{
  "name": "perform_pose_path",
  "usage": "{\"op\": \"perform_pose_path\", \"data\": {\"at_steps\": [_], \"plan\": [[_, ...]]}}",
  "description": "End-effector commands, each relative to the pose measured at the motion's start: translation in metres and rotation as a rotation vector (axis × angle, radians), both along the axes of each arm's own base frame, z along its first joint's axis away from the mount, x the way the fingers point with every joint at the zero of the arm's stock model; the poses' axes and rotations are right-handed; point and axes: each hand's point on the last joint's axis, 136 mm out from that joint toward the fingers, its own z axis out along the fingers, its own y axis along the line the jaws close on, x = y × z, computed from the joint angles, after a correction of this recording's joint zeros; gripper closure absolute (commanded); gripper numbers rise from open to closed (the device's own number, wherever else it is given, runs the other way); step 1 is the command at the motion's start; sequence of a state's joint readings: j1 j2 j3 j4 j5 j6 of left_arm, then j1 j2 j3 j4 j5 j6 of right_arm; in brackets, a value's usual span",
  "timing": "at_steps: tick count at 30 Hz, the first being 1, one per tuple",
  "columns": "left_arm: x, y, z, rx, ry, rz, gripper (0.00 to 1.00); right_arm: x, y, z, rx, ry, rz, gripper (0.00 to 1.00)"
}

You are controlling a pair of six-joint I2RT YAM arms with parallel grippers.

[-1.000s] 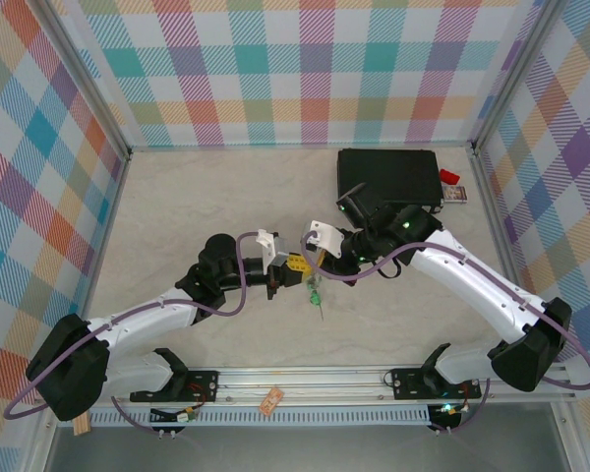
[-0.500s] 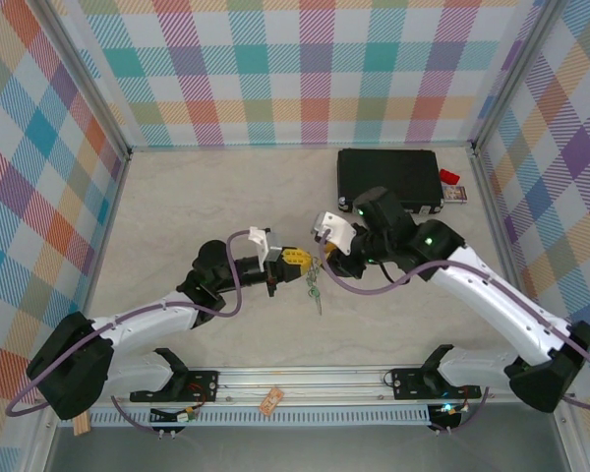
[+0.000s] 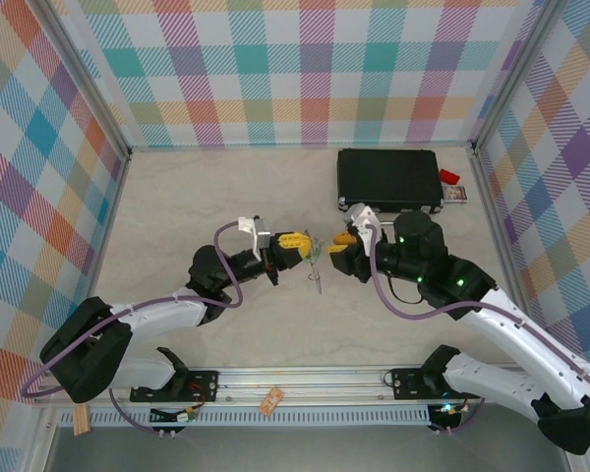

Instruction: Put the keys on the keyring

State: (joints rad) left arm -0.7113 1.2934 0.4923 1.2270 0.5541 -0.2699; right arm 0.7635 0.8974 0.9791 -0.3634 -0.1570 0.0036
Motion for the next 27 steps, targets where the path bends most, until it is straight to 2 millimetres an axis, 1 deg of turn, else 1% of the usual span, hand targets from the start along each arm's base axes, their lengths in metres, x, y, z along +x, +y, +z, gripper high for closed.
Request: {"op": "perform_pose_path", "data": {"at_steps": [1, 6, 9, 18, 23, 27], "plan": [[-0.006, 0.01, 0.036, -0.109, -0.076, 0.019, 1.0, 0.005, 0.006, 0.033, 0.163, 0.024, -0.02, 0.7], [-0.007, 0.015, 0.049, -0.132, -0.11, 0.045, 1.0, 0.01, 0.008, 0.047, 0.226, 0.076, -0.023, 0.71], [-0.008, 0.016, 0.053, -0.138, -0.125, 0.048, 1.0, 0.01, 0.012, 0.053, 0.244, 0.096, -0.005, 0.72], [-0.009, 0.016, 0.054, -0.137, -0.129, 0.038, 1.0, 0.009, 0.023, 0.049, 0.245, 0.179, 0.039, 0.75], [-0.011, 0.016, 0.055, -0.137, -0.133, 0.034, 1.0, 0.011, 0.026, 0.047, 0.241, 0.194, 0.049, 0.8], [-0.011, 0.017, 0.056, -0.138, -0.135, 0.036, 1.0, 0.013, 0.028, 0.043, 0.223, 0.211, 0.047, 0.79]]}}
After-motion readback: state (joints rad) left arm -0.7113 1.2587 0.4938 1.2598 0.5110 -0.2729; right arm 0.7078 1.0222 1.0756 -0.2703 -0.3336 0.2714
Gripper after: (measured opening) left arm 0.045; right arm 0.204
